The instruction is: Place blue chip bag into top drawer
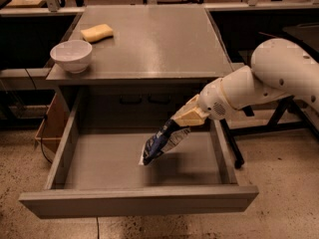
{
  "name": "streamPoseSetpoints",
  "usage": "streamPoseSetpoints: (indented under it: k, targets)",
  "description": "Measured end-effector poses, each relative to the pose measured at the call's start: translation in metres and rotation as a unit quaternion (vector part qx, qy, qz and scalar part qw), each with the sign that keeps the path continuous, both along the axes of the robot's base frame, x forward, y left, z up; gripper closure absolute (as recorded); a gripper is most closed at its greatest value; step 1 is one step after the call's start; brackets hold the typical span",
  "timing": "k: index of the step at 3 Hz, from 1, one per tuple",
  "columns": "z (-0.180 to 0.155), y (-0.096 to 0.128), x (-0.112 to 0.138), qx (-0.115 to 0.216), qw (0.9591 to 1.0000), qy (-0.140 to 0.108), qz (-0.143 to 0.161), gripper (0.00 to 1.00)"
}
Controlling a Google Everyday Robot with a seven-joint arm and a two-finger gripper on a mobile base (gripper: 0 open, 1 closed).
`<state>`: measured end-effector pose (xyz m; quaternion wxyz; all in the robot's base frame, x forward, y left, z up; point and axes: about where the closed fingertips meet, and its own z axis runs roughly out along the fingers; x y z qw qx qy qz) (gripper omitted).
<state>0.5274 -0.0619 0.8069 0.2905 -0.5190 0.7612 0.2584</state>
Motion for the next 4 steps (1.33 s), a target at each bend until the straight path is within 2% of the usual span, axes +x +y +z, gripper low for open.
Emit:
streamPoseSetpoints:
  k: [1,2,3,4]
  targets:
    - [-0.025,0.005,0.018,0.0,1.0,0.008,-0.001,1.0]
    - [-0.054,0.012,0.035,-0.009,0.9996,0.026,0.007,1.0]
    - [-0.076,0.013,0.05,-0.024,0.9988,0.041,0.012,0.84]
    - [-0.084,0.008,0.063,-0.034,0.9985,0.041,0.008,0.61]
